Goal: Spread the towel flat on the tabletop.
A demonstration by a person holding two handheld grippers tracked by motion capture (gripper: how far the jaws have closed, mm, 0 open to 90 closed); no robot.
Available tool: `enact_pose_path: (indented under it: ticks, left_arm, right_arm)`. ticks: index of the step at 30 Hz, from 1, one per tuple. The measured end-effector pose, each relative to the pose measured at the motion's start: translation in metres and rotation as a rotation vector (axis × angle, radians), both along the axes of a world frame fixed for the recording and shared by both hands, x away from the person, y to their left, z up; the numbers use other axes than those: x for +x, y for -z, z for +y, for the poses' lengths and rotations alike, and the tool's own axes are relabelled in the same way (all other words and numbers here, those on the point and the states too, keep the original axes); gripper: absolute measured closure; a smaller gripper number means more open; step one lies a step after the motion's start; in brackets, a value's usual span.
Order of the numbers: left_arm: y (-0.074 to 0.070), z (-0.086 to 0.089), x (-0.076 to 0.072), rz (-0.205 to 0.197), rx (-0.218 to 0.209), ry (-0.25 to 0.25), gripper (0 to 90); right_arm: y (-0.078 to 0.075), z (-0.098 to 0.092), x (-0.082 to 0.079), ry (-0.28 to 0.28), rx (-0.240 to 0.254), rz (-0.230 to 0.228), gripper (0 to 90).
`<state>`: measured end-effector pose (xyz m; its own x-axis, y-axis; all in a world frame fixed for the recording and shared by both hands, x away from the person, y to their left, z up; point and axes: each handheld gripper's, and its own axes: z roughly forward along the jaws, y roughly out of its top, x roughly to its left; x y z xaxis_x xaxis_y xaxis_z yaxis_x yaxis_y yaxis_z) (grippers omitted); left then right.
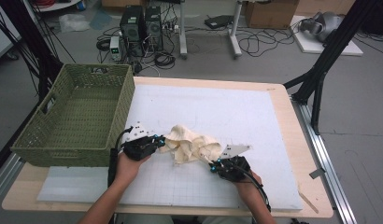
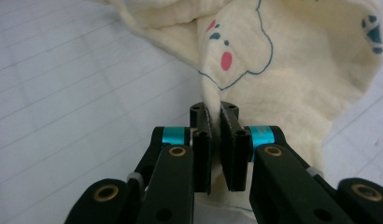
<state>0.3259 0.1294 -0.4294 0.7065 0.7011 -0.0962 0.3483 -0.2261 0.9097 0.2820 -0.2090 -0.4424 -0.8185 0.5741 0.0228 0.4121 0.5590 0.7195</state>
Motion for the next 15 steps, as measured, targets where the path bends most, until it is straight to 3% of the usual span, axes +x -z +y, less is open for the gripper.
enact_pose_path:
  ticks: [7,10,11,13,15]
  left_arm:
    - [0.0,0.007,0.002,0.001,-0.006,-0.026,87.5]
    - [0.0,0.007,0.002,0.002,-0.006,-0.027,87.4]
    - [0.0,0.007,0.002,0.004,-0.003,-0.024,87.5]
    - [0.0,0.005,0.002,0.005,0.0,-0.018,87.4]
    - [0.0,0.004,0.002,0.002,0.001,-0.018,87.4]
  right_arm:
    - [-0.003,-0.012,-0.019,-0.047,0.009,0.05,84.3]
    - [-0.003,-0.016,-0.022,-0.049,0.009,0.05,82.3]
    - [-0.004,-0.018,-0.023,-0.052,0.012,0.047,78.8]
    - [-0.01,-0.02,-0.024,-0.043,0.046,0.023,63.3]
    - [-0.014,-0.021,-0.025,-0.038,0.058,0.001,60.3]
